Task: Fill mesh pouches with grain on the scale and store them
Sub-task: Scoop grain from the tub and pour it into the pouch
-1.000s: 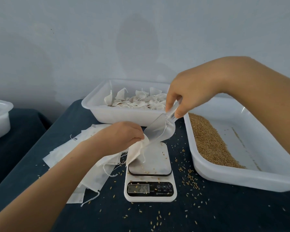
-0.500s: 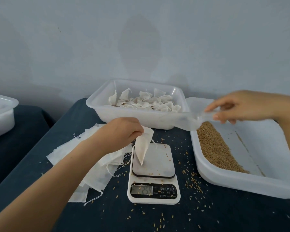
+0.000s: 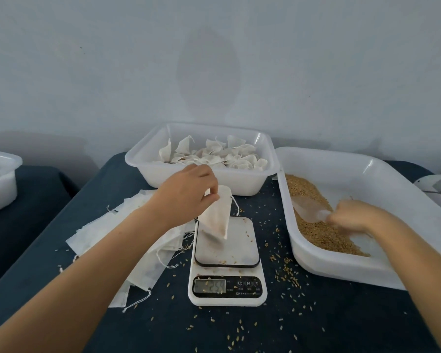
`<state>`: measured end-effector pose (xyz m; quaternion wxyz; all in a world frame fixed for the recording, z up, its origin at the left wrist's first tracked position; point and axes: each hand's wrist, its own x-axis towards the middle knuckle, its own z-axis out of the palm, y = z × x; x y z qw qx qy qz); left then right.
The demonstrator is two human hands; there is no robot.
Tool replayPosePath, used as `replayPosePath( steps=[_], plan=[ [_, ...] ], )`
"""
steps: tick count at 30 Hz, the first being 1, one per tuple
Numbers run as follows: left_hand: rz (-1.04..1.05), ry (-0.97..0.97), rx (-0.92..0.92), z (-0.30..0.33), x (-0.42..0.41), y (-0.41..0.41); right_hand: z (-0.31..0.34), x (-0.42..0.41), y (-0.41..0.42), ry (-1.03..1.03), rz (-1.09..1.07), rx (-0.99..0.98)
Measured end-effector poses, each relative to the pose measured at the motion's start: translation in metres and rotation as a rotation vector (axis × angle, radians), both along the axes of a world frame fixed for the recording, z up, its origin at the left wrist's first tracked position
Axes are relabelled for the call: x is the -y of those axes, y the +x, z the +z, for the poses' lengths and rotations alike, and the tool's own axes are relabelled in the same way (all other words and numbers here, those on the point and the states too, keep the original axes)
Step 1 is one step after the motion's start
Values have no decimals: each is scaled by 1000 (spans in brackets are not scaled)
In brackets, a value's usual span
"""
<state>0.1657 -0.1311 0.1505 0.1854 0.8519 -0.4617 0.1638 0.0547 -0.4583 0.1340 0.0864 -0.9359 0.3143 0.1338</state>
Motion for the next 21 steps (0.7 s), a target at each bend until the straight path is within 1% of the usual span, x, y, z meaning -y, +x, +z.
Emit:
replayPosePath(
  steps=[4,6,7,9,11,13,15,18,19,21],
  plan=[
    [-12,43,-36,4,0,2,-5,-6,-1,21,37,-152],
    [-24,39,-65,6,0,4,-2,-8,-2,-40,72,-193],
    [-32,30,-89,6,0,4,2,-10,-2,-93,90,-161],
    [-53,12,-131,5,0,5,12,-14,-1,-122,111,16],
    [-71,8,-150,3,2,5,24,-26,-1,-34,135,218],
    [-84,7,-191,0,6,5,34,-43,0,24,185,331],
    [-90,-25,-248,-4,11,5,40,-59,1,66,222,397],
    [-106,-173,-346,-9,15,3,42,-75,0,111,245,435],
    [-117,-185,-359,-11,16,2,41,-78,-1,119,252,447],
    [-140,-119,-346,-16,18,1,38,-82,-2,149,269,477]
  ],
)
